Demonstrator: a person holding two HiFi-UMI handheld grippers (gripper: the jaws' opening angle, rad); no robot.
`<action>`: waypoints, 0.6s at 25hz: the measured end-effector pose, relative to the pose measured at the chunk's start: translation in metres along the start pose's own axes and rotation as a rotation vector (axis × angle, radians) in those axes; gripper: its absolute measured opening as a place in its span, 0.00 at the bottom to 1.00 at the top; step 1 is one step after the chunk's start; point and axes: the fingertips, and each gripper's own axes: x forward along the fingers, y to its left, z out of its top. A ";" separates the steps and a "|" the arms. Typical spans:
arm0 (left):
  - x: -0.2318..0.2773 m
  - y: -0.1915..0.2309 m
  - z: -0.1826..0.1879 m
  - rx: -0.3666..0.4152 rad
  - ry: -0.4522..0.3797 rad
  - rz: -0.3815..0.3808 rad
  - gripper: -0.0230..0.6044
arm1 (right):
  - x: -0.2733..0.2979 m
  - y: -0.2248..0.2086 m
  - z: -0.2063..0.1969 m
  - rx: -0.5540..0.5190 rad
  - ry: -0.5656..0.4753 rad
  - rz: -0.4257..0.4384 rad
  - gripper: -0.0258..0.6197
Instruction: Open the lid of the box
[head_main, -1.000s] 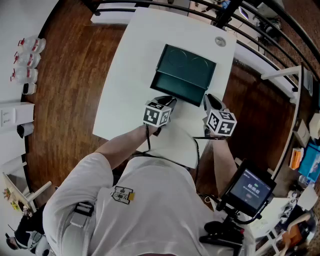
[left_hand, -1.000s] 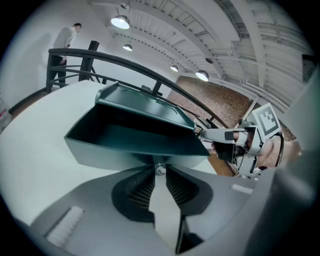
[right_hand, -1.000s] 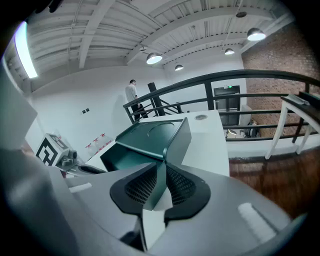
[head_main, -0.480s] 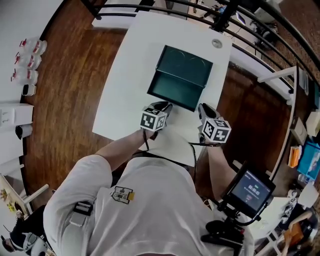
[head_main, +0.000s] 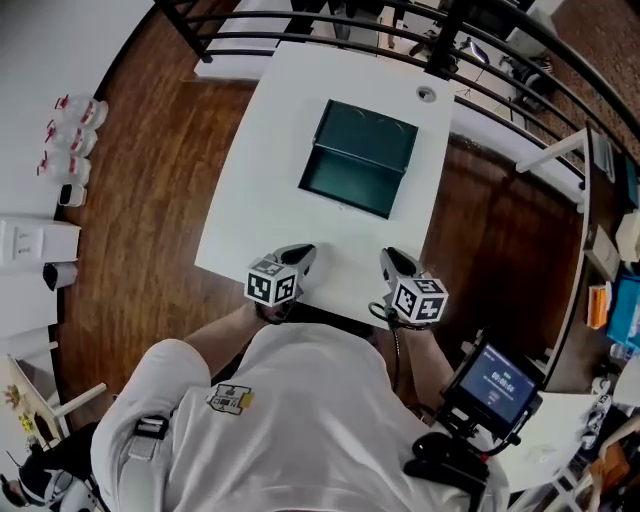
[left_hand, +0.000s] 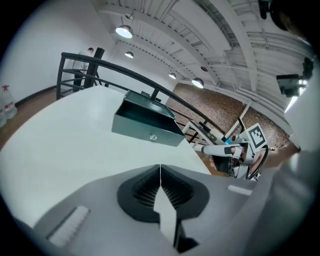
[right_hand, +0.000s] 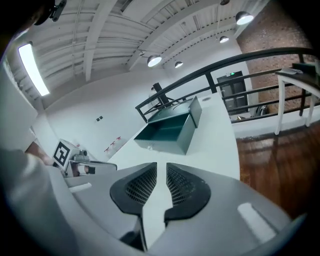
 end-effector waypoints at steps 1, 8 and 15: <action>-0.012 0.005 -0.007 0.009 0.001 0.017 0.04 | -0.003 0.007 -0.015 0.000 0.026 0.004 0.13; -0.042 0.026 -0.032 0.031 0.048 0.044 0.04 | -0.024 0.026 -0.077 0.026 0.070 -0.022 0.10; -0.037 0.023 -0.052 0.041 0.067 -0.028 0.04 | -0.022 0.037 -0.079 0.012 0.039 -0.072 0.06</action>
